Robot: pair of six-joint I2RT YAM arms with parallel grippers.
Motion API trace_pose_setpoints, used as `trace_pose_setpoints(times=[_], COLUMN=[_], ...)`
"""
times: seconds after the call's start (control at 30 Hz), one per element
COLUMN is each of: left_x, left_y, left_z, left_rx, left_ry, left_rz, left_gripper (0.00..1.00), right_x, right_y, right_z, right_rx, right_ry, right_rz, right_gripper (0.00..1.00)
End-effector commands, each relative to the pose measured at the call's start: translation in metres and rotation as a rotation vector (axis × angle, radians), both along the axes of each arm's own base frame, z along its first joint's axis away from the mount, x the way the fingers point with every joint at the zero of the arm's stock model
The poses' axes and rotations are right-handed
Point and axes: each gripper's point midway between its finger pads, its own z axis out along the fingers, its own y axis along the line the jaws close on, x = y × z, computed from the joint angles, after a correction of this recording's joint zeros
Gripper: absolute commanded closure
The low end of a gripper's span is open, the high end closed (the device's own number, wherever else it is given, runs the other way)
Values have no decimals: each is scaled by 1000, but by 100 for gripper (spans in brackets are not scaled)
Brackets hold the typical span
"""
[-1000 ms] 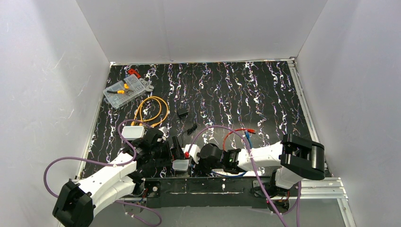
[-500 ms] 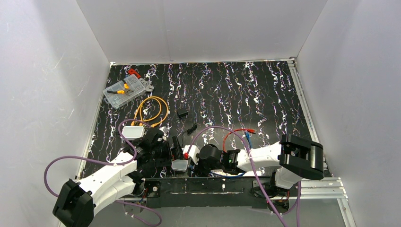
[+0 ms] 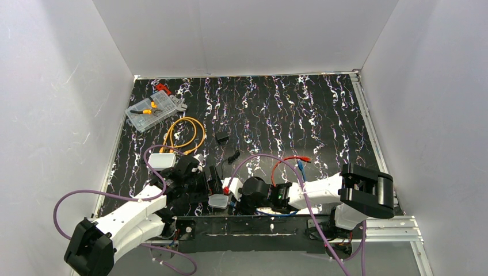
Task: Insert the plug into the switch port
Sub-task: Insert the connector into the switch port.
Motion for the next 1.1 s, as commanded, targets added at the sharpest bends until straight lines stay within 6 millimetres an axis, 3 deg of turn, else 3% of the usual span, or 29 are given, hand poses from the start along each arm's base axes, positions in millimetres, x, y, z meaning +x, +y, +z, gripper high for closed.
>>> trace_pose_setpoints(times=[0.0, 1.07], left_x=[-10, -13], left_y=[12, 8], left_z=[-11, -13], left_rx=[68, 54], left_ry=[40, 55], left_rz=[-9, -35], left_gripper=[2, 2], right_x=[-5, 8], right_y=[-26, -7], right_z=[-26, 1], right_rx=[-111, -35], right_ry=[24, -61], right_rz=[-30, -22], right_gripper=[99, 99])
